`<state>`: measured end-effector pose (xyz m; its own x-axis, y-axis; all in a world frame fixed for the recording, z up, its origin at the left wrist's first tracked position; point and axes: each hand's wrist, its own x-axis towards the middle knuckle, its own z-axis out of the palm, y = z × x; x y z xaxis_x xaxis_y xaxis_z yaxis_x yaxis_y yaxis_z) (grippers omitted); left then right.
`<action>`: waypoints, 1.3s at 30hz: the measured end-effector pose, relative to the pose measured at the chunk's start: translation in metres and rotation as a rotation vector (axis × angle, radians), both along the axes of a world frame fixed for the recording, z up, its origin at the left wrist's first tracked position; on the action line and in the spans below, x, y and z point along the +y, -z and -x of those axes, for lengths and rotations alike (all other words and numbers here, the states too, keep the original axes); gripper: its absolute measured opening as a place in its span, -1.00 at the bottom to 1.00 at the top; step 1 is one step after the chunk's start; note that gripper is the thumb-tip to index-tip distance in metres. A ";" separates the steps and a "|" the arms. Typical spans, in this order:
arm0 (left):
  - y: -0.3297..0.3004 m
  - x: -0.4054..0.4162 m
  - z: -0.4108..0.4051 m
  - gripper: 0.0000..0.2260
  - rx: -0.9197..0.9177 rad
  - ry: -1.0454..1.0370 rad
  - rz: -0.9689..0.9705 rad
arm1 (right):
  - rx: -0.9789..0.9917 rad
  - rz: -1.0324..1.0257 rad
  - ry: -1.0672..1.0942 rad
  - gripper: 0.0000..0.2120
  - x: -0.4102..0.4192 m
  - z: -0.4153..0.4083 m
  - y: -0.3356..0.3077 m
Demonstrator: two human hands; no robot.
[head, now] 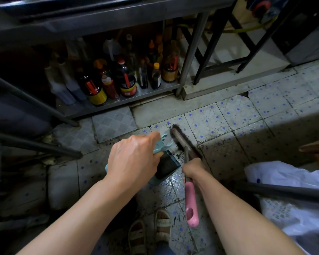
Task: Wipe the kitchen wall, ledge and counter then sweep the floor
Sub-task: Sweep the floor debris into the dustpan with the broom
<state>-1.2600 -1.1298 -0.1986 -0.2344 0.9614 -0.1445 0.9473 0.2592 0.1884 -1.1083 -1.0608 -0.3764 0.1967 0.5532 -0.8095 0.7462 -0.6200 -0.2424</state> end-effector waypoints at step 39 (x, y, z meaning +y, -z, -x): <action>-0.012 -0.049 0.029 -0.75 -0.001 -0.085 -0.063 | 0.065 -0.022 -0.059 -0.68 -0.001 0.019 -0.035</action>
<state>-1.2886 -1.1789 -0.1871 -0.3156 0.9451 -0.0844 0.9222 0.3264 0.2075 -1.1271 -1.0623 -0.3414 0.1107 0.5804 -0.8068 0.7639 -0.5690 -0.3045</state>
